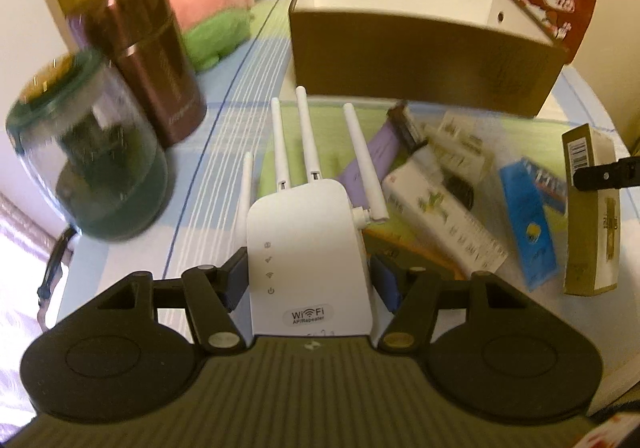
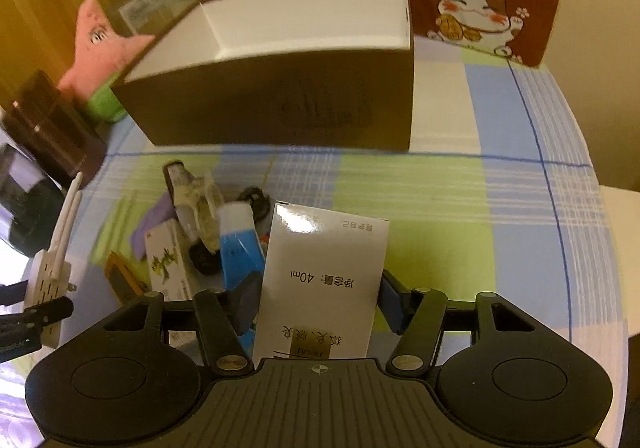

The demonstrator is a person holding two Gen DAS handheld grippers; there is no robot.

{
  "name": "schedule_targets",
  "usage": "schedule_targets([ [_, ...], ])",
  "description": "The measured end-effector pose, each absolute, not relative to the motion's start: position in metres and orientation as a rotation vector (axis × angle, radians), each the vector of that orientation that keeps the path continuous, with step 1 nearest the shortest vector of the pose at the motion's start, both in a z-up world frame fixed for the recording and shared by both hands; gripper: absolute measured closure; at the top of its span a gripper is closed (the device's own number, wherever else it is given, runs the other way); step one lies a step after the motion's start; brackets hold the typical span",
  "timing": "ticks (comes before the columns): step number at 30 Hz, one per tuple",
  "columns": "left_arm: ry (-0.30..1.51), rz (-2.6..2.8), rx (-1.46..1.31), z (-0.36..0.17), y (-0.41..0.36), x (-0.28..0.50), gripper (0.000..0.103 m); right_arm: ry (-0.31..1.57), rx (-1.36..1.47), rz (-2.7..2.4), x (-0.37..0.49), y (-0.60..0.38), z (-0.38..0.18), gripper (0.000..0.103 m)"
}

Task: Organize rigid objects
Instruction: 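Carry the router with left tool while right carries the white box to the brown box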

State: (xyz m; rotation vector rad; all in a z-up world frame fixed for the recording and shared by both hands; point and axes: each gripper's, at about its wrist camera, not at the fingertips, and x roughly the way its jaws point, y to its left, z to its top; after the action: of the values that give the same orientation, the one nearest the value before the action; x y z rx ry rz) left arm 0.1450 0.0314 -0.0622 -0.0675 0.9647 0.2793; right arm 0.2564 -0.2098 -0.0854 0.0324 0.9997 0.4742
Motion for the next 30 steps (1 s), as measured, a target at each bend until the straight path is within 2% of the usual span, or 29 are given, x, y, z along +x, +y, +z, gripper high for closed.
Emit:
schedule_targets([
  [14, 0.791, 0.247, 0.001, 0.001, 0.005, 0.211, 0.043, 0.862, 0.088, 0.62, 0.31, -0.211, -0.029, 0.046],
  [30, 0.709, 0.14, 0.115, 0.025, -0.005, 0.337, 0.043, 0.685, 0.17, 0.583, 0.413, -0.185, 0.033, 0.046],
])
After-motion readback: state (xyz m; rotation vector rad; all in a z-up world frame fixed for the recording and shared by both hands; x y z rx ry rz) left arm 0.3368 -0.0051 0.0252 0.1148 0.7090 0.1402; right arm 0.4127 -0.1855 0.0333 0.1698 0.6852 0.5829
